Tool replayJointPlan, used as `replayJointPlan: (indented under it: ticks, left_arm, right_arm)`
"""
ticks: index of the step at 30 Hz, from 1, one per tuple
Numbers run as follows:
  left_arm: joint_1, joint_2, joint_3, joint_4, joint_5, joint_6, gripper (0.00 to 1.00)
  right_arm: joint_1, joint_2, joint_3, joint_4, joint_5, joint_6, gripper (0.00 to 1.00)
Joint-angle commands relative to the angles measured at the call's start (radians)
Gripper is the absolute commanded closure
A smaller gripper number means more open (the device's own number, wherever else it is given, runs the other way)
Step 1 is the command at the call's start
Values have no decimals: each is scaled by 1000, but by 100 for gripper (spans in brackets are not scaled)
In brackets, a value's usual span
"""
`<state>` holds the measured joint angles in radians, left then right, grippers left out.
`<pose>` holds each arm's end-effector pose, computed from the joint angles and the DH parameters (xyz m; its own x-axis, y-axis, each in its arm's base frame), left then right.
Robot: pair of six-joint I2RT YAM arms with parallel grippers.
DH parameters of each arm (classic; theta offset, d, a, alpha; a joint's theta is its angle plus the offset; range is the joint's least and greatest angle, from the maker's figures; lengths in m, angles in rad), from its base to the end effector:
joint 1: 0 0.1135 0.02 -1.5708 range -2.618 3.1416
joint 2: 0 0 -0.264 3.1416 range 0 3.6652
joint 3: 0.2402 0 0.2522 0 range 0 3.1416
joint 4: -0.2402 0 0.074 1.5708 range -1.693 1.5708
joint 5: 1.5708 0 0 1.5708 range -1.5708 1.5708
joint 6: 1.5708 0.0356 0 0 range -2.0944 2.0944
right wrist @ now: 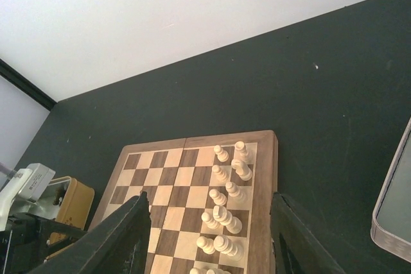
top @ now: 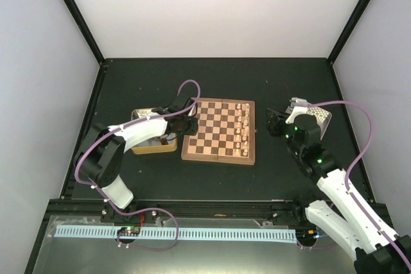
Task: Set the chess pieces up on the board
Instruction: Place the chess piece on the chessboard.
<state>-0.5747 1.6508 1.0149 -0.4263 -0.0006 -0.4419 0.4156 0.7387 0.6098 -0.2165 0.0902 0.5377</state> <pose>0.2746 -0.1778 0.1837 -0.8951 0.0702 -0.4404 0.1776 0.9619 -0.2078 0.1645 0.0691 0.2822 -0.4323 0.3668 -0.8238 -0.1201 0.8820 0.4557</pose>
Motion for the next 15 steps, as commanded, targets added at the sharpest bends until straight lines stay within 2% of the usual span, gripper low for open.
replayJointPlan:
  ticks: [1, 6, 15]
  left_arm:
    - [-8, 5, 42, -6, 20, 7, 64]
    - [-7, 14, 48, 4, 37, 3, 75]
    - [-8, 36, 68, 11, 5, 10, 87]
  right_arm:
    - [4, 1, -9, 23, -9, 5, 47]
    - [5, -4, -12, 18, -5, 5, 47]
    - [5, -10, -15, 18, -5, 2, 47]
